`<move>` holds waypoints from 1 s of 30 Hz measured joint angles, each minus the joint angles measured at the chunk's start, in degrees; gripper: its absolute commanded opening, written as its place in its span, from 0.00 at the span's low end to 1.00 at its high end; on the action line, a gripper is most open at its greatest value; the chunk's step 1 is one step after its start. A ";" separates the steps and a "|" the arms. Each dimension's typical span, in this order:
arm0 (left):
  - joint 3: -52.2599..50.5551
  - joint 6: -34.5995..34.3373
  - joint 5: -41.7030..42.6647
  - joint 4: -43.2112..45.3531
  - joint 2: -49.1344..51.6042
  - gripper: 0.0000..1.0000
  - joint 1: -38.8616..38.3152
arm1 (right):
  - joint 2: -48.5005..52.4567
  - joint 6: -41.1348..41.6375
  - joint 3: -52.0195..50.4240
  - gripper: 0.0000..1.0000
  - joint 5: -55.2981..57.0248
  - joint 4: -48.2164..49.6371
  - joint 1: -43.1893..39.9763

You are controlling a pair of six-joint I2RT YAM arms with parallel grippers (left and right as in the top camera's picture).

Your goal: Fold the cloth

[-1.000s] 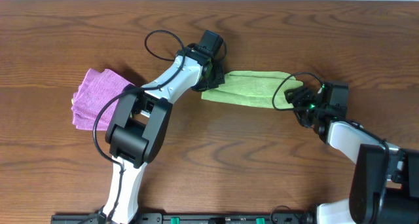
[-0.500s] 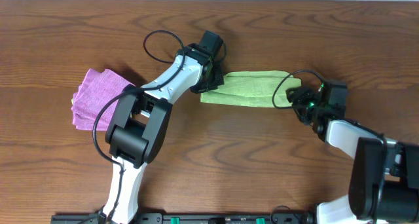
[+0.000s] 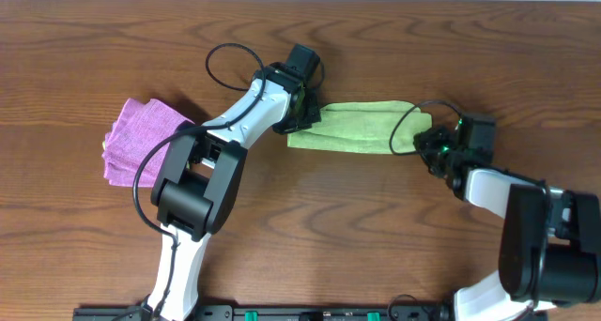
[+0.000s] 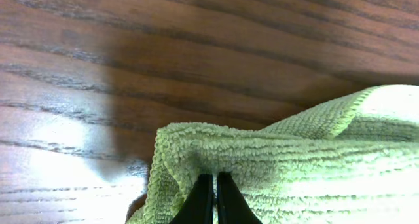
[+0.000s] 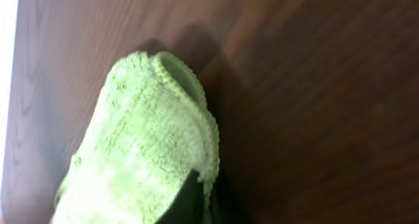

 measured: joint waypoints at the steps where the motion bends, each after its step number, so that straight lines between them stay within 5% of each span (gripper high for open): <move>1: 0.04 0.00 -0.02 -0.11 0.00 0.06 0.00 | 0.11 -0.70 0.13 0.01 -0.28 -0.07 0.00; 17: 0.20 0.02 -0.44 -1.68 -0.07 0.06 -0.04 | -3.04 -8.13 3.69 0.01 -2.10 -13.03 0.11; 30: 0.20 0.00 -0.66 -1.68 -0.09 0.06 -0.11 | -6.93 -9.46 6.45 0.01 -2.25 -13.92 5.03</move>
